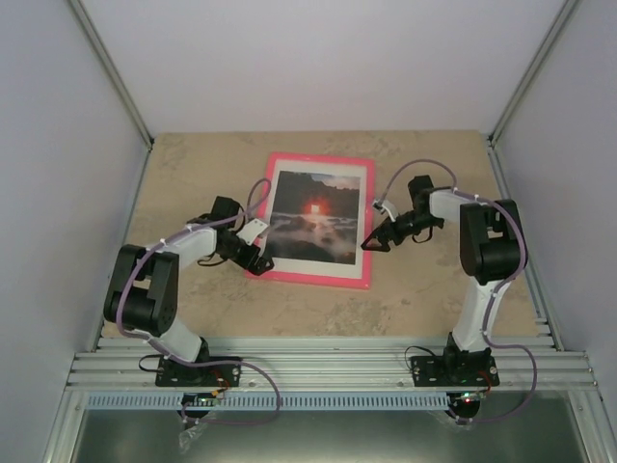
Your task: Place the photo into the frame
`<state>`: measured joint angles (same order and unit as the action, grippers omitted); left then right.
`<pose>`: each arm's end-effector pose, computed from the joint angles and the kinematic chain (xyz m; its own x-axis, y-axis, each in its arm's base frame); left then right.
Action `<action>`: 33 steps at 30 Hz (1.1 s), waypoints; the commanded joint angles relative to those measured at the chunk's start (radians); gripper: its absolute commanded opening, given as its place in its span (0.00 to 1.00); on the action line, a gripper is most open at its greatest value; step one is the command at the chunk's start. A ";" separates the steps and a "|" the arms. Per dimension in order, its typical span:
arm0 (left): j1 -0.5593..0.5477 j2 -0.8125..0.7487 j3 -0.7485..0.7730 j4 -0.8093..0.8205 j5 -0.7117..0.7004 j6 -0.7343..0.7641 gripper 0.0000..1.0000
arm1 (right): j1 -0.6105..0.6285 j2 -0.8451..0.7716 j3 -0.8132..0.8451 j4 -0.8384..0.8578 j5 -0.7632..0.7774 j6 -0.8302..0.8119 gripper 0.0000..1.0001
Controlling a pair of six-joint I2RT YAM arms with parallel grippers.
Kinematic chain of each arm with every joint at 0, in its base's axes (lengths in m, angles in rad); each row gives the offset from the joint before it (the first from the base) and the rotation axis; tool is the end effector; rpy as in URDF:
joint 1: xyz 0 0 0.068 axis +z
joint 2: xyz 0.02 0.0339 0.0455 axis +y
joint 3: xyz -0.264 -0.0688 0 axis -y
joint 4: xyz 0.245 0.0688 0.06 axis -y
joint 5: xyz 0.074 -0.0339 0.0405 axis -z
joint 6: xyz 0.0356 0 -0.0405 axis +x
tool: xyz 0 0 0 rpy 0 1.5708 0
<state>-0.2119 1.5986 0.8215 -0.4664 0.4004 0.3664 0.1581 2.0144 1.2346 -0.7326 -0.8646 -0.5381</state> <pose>0.2693 -0.0721 0.1473 -0.7510 0.4990 -0.4324 0.6269 0.7446 -0.2294 0.3467 0.0827 0.1254 -0.7717 -0.4598 -0.4394 -0.6306 0.4637 0.6223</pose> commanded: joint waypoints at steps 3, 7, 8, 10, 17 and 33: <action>-0.104 -0.039 -0.038 -0.049 0.122 0.045 1.00 | 0.018 0.018 -0.137 0.026 0.069 0.012 0.96; -0.118 -0.062 -0.054 -0.050 0.125 0.047 0.99 | 0.006 -0.010 -0.162 0.022 0.073 0.008 0.96; -0.118 -0.067 -0.056 -0.051 0.126 0.051 0.99 | 0.005 -0.019 -0.170 0.020 0.075 0.009 0.96; -0.119 -0.079 -0.059 -0.051 0.129 0.052 0.99 | 0.003 -0.033 -0.180 0.016 0.077 0.007 0.96; -0.093 -0.104 -0.014 -0.033 0.034 0.011 0.99 | -0.028 -0.090 -0.136 -0.032 0.059 0.008 0.98; 0.197 -0.182 0.508 -0.154 -0.060 -0.163 0.99 | -0.328 -0.298 0.321 -0.206 -0.072 -0.028 0.98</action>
<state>-0.0544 1.4326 1.2705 -0.5896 0.4019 0.2901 -0.0937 1.7634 1.5032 -0.8768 -0.8585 -0.5583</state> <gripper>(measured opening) 0.994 0.976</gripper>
